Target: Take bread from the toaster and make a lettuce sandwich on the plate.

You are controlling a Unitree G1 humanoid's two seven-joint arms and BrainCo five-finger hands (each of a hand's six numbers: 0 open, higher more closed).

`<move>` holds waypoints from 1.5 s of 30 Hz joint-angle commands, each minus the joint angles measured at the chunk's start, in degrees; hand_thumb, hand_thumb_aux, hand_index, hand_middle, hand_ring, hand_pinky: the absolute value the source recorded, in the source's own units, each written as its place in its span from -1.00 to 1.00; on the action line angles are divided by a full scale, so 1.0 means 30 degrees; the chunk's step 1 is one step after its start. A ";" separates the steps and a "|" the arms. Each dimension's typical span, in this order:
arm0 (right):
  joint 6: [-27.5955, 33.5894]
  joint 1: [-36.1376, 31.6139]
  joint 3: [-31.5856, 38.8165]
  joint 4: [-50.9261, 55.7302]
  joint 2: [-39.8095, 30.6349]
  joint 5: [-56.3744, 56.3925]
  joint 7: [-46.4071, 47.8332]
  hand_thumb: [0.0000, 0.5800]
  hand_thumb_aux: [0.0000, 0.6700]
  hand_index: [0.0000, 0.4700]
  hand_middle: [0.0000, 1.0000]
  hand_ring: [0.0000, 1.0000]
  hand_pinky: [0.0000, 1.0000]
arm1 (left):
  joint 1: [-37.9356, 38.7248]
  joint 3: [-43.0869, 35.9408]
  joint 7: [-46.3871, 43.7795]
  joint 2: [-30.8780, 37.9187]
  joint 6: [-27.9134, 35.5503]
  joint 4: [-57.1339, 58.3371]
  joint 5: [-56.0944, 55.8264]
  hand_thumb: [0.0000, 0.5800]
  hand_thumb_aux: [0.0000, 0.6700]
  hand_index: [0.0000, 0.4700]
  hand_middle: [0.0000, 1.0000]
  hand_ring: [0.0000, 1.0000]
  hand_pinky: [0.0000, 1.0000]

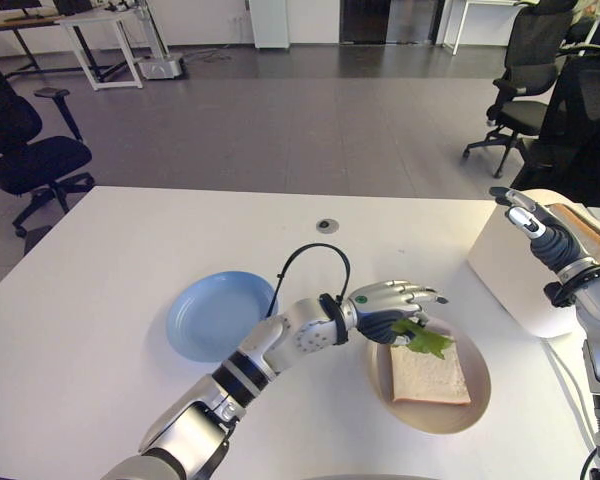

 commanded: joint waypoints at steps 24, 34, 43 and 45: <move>0.1913 -0.0647 0.0080 0.1919 -0.3671 -1.1097 -0.7949 -1.00 -1.00 -1.00 -1.00 -1.00 -1.00 | -0.0701 0.4213 0.3454 -0.0686 -0.1095 0.2217 -0.3602 -1.00 -1.00 -1.00 -1.00 -1.00 -1.00; 0.5120 -0.0165 0.0755 0.3466 -0.4763 -1.4835 -0.8485 -1.00 -1.00 -1.00 -1.00 -1.00 -1.00 | -0.1132 0.6130 0.3594 0.0755 -0.1073 0.2962 -0.4101 -1.00 -1.00 -1.00 -1.00 -1.00 -1.00; 0.3650 -0.0504 0.2344 0.5371 -0.4671 -1.3623 -0.6424 1.00 1.00 1.00 -1.00 -1.00 -1.00 | -0.1001 0.6038 0.3746 0.0729 -0.0898 0.3035 -0.3692 -1.00 -1.00 -1.00 -1.00 -1.00 -1.00; 0.3206 -0.0495 0.2460 0.5464 -0.4718 -1.3201 -0.6044 1.00 1.00 1.00 -1.00 -1.00 -1.00 | -0.1018 0.6020 0.3777 0.0713 -0.0877 0.3167 -0.3648 -1.00 -1.00 -1.00 -1.00 -1.00 -1.00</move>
